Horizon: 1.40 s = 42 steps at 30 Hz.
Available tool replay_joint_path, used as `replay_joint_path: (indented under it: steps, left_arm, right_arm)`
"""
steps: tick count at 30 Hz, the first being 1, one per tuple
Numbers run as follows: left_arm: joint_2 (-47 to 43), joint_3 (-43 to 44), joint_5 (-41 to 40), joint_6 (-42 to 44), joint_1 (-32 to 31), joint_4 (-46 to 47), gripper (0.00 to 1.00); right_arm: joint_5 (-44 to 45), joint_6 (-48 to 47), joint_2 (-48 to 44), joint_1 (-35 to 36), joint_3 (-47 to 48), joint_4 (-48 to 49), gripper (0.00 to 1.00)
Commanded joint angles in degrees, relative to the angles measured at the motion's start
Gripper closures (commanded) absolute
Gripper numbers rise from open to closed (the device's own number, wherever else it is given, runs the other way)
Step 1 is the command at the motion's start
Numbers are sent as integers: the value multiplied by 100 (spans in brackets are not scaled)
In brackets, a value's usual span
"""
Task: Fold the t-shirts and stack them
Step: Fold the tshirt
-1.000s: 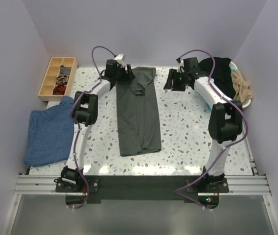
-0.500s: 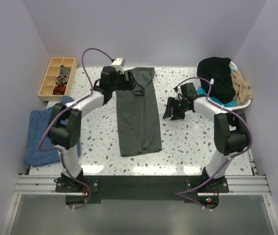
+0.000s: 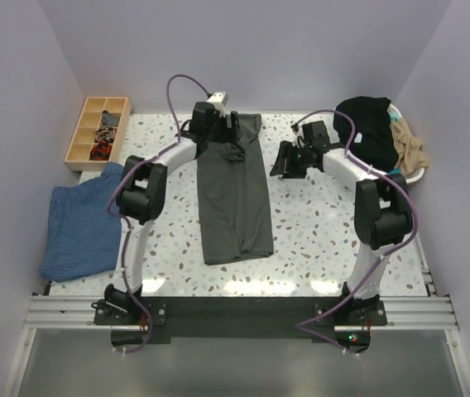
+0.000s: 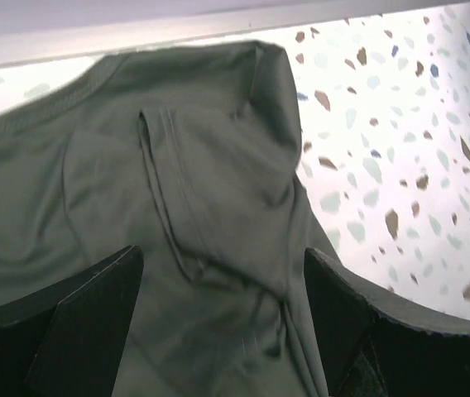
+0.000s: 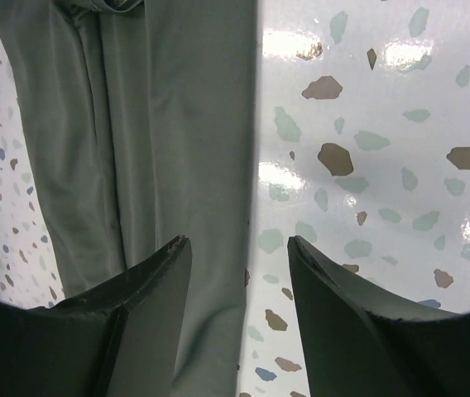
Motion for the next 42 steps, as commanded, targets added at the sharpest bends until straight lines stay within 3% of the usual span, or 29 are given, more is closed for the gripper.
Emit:
replay_joint_path:
  steps: [1, 5, 9, 15, 27, 36, 42]
  left_arm:
    - [778, 1665, 178, 206, 168, -651, 16]
    - [1315, 2351, 99, 224, 229, -485, 13]
    - [1509, 2414, -59, 224, 265, 16, 7]
    - [2098, 2888, 256, -31, 273, 245, 7]
    - [2467, 2985, 380, -391, 247, 587, 12]
    - [2546, 3011, 591, -708, 247, 939, 32]
    - [2389, 2688, 477, -638, 238, 1087, 27]
  right_arm:
    - [68, 41, 100, 8, 3, 257, 46]
    - [6, -38, 197, 8, -181, 354, 46]
    - [-29, -12, 223, 8, -322, 451, 46]
    - [-20, -55, 372, 8, -252, 372, 46]
    - [-73, -56, 557, 8, -208, 355, 47]
    - [-144, -64, 707, 8, -138, 302, 47]
    - [-161, -99, 716, 8, -120, 267, 47]
